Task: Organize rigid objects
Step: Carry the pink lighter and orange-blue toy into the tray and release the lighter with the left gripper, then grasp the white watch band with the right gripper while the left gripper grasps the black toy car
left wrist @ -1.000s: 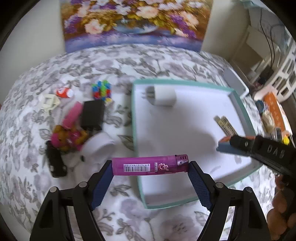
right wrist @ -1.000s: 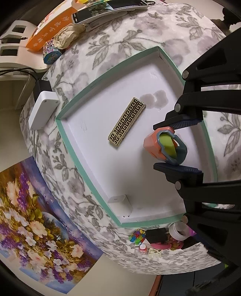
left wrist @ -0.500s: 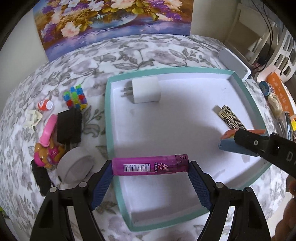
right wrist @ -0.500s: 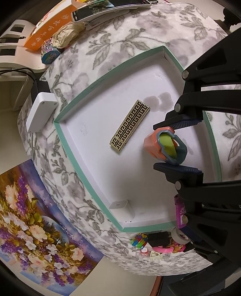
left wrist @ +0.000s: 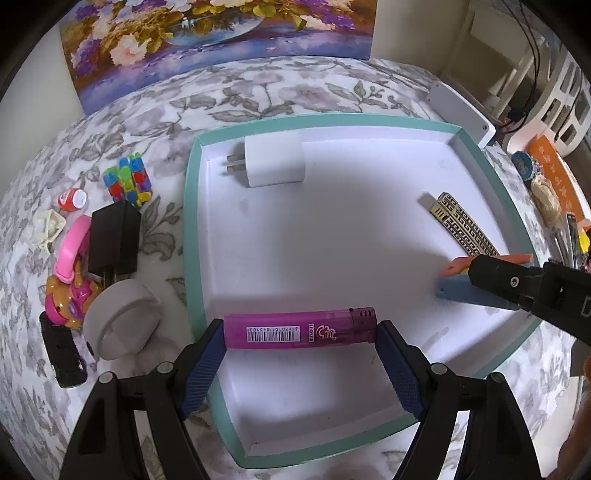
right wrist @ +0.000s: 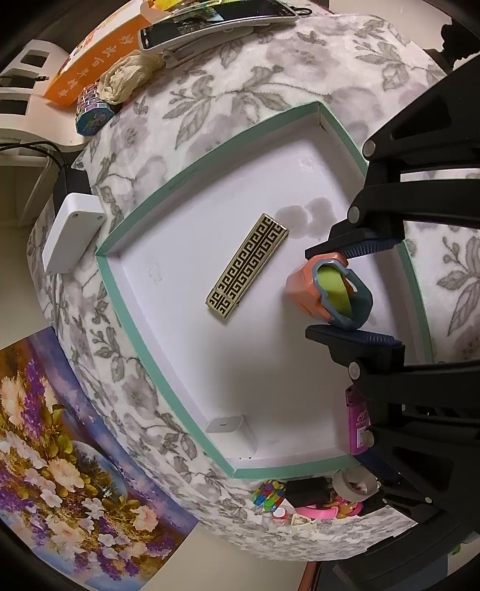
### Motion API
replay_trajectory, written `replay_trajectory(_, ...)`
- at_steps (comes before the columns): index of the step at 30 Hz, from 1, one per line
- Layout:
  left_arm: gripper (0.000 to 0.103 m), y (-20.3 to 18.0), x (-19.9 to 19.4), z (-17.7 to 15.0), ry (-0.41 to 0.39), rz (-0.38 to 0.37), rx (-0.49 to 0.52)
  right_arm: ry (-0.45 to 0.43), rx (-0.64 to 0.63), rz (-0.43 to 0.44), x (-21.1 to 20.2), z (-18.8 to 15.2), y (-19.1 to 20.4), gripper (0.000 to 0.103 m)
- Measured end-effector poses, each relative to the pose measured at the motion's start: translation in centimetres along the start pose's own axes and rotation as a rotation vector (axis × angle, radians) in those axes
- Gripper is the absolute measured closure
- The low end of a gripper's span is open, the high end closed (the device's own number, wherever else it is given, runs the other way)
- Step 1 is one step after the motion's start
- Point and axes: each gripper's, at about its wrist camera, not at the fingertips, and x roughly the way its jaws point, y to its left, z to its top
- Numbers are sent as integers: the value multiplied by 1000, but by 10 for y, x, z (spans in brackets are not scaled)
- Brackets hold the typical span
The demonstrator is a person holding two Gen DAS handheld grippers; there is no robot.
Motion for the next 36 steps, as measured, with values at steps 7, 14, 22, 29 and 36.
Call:
replay_trajectory(7, 19, 1, -4, -1, 2, -8, -12, -29, -30, -20, -10, 0, 5, 55)
replay_trajectory(14, 11, 5, -12, 0, -23, -4, -25, -54, -23, -37, -16, 1, 4, 41)
replay_trajectory(22, 0, 11, -21, 2, -61, 21, -41, -61, -2, -52, -16, 1, 0, 28)
replay_trajectory(29, 0, 27, -27, 4, -72, 44, -99, -57, 9, -59, -13, 0, -3, 28)
replay_trajectory(36, 0, 69, -37, 5, -80, 100, -237, -54, -5, -82, -11, -2, 1, 28)
